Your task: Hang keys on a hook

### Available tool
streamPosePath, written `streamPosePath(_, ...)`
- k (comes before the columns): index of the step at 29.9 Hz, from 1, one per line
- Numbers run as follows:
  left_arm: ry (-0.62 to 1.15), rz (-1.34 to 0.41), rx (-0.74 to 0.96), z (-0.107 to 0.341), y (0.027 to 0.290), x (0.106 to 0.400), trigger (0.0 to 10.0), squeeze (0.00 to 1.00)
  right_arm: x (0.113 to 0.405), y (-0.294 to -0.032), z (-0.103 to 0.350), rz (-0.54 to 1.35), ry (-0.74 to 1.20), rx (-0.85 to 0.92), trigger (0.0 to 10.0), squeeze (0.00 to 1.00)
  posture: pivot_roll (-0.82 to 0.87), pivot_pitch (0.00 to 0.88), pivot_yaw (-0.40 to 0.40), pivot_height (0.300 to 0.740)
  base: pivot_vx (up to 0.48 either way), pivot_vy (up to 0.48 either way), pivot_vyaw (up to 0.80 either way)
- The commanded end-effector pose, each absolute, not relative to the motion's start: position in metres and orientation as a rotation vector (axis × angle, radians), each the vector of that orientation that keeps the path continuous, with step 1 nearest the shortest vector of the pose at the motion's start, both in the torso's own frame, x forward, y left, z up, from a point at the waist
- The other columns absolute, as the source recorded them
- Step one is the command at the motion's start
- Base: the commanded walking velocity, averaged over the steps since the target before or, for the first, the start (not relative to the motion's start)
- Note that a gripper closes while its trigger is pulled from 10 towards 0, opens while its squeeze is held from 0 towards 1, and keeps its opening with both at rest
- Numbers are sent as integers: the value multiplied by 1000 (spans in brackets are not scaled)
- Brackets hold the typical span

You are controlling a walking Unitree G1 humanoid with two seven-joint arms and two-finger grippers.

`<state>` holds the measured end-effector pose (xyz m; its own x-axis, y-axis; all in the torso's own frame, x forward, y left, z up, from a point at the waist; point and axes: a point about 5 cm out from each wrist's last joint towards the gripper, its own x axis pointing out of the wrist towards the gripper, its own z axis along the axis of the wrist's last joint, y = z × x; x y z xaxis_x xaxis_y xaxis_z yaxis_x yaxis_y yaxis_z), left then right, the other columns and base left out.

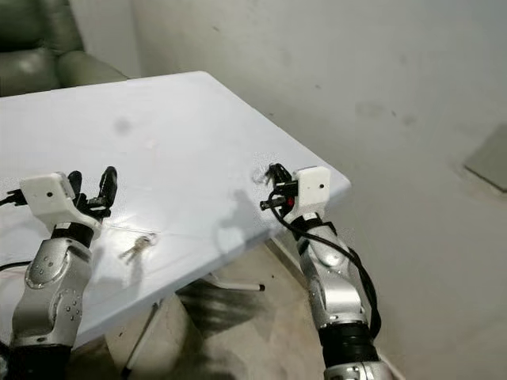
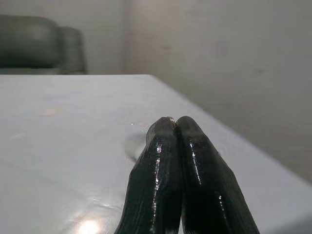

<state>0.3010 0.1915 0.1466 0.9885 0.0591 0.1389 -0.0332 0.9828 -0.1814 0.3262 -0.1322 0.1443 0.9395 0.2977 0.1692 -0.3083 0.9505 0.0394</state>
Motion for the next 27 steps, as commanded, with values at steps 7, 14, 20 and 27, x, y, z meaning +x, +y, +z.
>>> streamPosePath(7,-140,64,-162,149,196,301,10000,0,327,-131,149,309,-176,70,10000,0,-64,29,-63,740,0,0,-754)
streamPosePath(14,-139,71,-163,149,196,302,10000,0,327,-132,148,305,-172,66,10000,0,-68,37,-64,740,0,0,-754)
streamPosePath(20,-138,73,-160,149,196,302,10000,0,327,-132,148,304,-170,65,10000,0,-68,37,-64,740,0,0,-755)
streamPosePath(27,-136,74,-160,149,195,302,10000,0,327,-132,148,305,-168,64,10000,0,-67,38,-65,740,0,0,-756)
